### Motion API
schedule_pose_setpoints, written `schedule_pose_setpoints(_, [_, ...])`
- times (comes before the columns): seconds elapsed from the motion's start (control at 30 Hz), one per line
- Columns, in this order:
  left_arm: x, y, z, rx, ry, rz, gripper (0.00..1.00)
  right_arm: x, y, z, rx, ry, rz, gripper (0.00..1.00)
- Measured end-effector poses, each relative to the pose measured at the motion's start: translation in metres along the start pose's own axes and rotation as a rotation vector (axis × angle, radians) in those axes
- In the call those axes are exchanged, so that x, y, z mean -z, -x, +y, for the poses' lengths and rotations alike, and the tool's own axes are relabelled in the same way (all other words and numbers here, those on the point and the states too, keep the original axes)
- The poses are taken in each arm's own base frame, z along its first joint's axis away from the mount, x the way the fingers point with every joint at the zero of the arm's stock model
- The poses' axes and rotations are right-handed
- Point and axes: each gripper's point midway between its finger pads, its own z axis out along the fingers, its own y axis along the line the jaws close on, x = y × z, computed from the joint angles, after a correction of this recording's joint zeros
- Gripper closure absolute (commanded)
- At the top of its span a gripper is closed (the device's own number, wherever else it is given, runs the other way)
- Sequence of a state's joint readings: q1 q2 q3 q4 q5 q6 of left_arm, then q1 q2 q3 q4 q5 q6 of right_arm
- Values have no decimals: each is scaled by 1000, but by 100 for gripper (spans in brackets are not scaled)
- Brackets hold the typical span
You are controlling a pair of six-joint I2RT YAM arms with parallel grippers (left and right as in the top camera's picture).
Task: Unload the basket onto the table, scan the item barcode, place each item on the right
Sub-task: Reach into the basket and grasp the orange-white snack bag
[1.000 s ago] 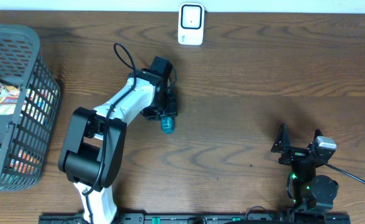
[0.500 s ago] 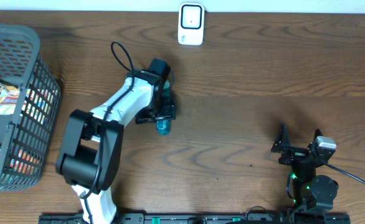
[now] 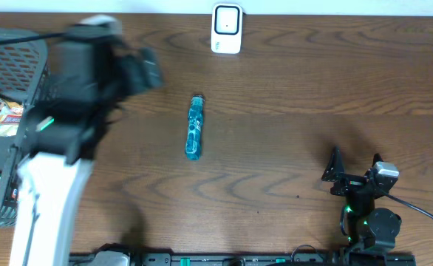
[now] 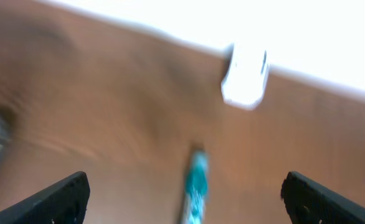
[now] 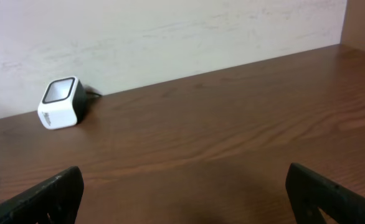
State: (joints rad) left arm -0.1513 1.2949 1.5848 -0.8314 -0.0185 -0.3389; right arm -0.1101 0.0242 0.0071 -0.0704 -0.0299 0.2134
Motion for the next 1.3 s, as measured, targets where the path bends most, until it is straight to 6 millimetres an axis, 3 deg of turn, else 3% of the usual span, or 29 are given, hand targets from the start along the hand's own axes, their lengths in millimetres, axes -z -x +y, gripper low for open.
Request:
schedule_pose_setpoints(0.1, [64,59,54,102,133,-256,2,0,0,0,0,0,0,1])
schedule_pose_setpoints(0.13, [83,70,74,136,192,-320,2,0,0,0,0,0,0,1])
schedule_pose_setpoints(0.23, [121,84,135,256,377,-427,2,0,0,0,0,0,0,1])
schedule_pose_setpoints(0.3, [131,73,188,387,532,-417,2,0,0,0,0,0,0,1])
schedule_pose_setpoints(0.37, [121,62,225,485,615,-364,2,0,0,0,0,0,0,1])
schedule_pose_setpoints(0.4, [104,51,254,562,652,-296,2,0,0,0,0,0,0,1])
schedule_pose_setpoints(0.47, [64,25,294,689,691,-156,2,0,0,0,0,0,0,1])
schedule_pose_setpoints(0.53, [35,1,314,781,712,-47,2,0,0,0,0,0,0,1])
schedule_pose_setpoints(0.7, [-45,-57,354,918,749,205,2,0,0,0,0,0,0,1])
schedule_pose_setpoints(1.03, [-133,-131,388,1006,736,427,2,0,0,0,0,0,0,1])
schedule_pose_setpoints(1.1, [-143,-142,389,1022,727,462,18,0,0,0,0,0,0,1])
schedule_pose_setpoints(1.2, [-151,-147,387,1045,701,475,64,0,0,0,0,0,0,1])
schedule_pose_setpoints(1.3, [-154,-144,386,1049,684,468,93,0,0,0,0,0,0,1])
